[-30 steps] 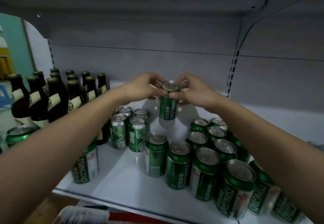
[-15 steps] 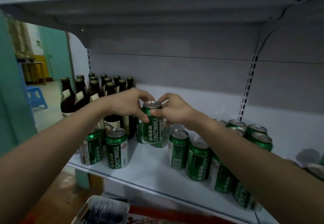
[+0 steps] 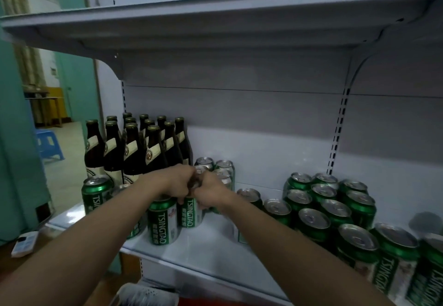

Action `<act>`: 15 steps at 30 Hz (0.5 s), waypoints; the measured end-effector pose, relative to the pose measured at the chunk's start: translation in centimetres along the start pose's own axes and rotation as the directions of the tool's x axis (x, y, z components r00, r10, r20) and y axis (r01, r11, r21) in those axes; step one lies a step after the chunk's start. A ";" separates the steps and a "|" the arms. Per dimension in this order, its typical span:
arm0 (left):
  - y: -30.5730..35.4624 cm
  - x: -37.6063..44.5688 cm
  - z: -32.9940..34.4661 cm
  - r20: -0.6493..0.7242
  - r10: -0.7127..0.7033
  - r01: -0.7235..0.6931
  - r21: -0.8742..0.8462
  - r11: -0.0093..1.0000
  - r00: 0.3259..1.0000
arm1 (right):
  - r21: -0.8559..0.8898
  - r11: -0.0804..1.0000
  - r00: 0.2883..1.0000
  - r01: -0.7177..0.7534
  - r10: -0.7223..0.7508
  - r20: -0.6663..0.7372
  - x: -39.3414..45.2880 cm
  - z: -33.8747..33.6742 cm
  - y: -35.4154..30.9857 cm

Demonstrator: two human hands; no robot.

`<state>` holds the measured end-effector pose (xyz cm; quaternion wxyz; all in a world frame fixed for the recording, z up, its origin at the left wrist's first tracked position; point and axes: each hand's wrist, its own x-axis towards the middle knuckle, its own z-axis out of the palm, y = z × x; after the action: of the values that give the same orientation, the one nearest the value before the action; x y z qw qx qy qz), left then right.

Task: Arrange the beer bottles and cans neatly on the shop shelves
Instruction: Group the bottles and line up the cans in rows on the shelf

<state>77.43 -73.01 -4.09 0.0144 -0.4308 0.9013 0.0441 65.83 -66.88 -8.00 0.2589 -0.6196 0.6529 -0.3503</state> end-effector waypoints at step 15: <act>9.7 0.3 -1.6 -0.039 0.305 -0.306 -0.215 0.927 0.952 | -0.513 0.858 0.988 0.035 0.048 0.148 -5.8 -15.8 -0.1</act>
<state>69.68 -67.31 -1.82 -0.0422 -0.2843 0.9470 0.1436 54.31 -58.97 1.33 0.1358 -0.6893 0.7025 -0.1133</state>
